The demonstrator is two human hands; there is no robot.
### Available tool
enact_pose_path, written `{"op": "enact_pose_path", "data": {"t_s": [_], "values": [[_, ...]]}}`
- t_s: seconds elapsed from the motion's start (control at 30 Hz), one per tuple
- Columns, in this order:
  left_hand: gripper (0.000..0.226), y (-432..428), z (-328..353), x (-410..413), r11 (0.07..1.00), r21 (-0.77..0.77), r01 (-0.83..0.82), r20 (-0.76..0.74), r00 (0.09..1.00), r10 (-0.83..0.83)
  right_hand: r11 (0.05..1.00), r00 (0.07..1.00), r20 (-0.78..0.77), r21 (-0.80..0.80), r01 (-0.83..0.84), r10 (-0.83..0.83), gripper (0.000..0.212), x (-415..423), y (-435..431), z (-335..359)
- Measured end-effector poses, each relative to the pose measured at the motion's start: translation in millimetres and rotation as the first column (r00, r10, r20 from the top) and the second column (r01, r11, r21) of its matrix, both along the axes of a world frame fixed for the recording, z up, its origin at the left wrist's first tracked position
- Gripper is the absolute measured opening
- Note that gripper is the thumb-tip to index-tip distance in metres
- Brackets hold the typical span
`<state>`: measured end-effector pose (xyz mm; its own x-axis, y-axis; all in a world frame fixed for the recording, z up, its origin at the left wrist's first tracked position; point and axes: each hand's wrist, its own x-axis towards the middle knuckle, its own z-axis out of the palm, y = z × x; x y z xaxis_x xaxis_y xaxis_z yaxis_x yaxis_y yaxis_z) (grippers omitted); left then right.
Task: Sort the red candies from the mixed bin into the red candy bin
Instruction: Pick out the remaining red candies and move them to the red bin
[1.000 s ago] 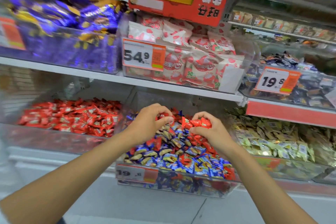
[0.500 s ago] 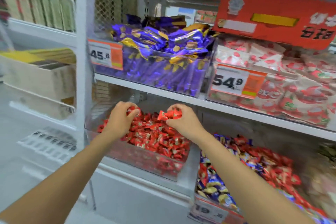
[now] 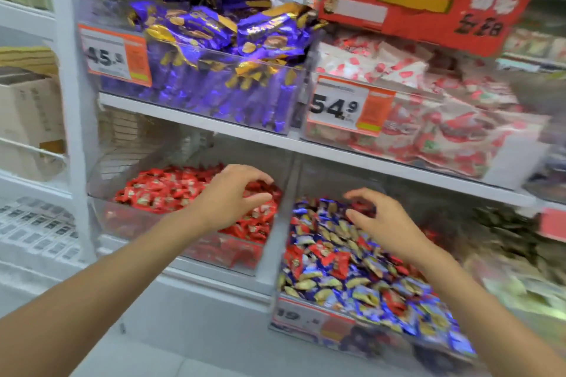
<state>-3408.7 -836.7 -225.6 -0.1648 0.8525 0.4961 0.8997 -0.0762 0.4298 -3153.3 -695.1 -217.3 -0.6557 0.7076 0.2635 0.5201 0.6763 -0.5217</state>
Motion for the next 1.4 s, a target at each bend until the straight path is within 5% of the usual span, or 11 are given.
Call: {"op": "enact_pose_path", "data": {"t_s": [0.13,0.27,0.4,0.47,0.57,0.63,0.77,0.93,1.1,1.27,1.4], "values": [[0.03,36,5,90,0.975,-0.081,0.205,-0.055,0.976,-0.21,0.986,0.991,0.056,-0.104,0.129,-0.124,0.02,93,16,-14],[0.03,67,-13,154,0.876,-0.344,0.339,0.008,0.934,-0.358,0.977,0.989,0.053,-0.155,0.148,-0.141,0.02,138,21,-25],[0.039,83,-33,159,0.826,-0.513,0.232,-0.185,0.91,-0.37,0.955,1.0,-0.018,-0.295,0.001,-0.006,0.012,136,10,-29],[0.048,84,-34,151,0.822,-0.527,0.217,-0.151,0.928,-0.341,0.935,0.994,0.053,-0.347,-0.069,0.093,0.012,123,4,-36],[0.058,79,-28,144,0.767,-0.586,0.261,-0.034,0.938,-0.344,0.889,0.943,0.243,-0.447,-0.098,0.227,0.044,107,2,-44],[0.052,75,-26,142,0.751,-0.603,0.268,-0.007,0.94,-0.342,0.866,0.928,0.272,-0.492,-0.092,0.253,0.051,99,4,-47],[0.052,66,-24,137,0.756,-0.585,0.295,0.046,0.942,-0.331,0.857,0.964,0.169,-0.507,-0.093,0.205,0.033,94,8,-43],[0.018,61,-20,134,0.841,-0.471,0.266,0.042,0.959,-0.28,0.883,0.998,0.032,-0.467,-0.041,0.063,0.018,103,18,-30],[0.013,60,-18,134,0.906,-0.335,0.258,0.129,0.965,-0.227,0.816,0.993,-0.114,-0.577,-0.037,-0.036,0.013,110,18,-31],[0.029,59,-22,135,0.783,-0.544,0.302,0.094,0.949,-0.301,0.792,0.987,-0.153,-0.607,-0.063,-0.039,0.024,115,16,-29],[0.025,58,-17,131,0.805,-0.534,0.26,0.067,0.961,-0.267,0.828,1.0,-0.027,-0.56,-0.021,0.007,0.022,106,11,-31]]}}
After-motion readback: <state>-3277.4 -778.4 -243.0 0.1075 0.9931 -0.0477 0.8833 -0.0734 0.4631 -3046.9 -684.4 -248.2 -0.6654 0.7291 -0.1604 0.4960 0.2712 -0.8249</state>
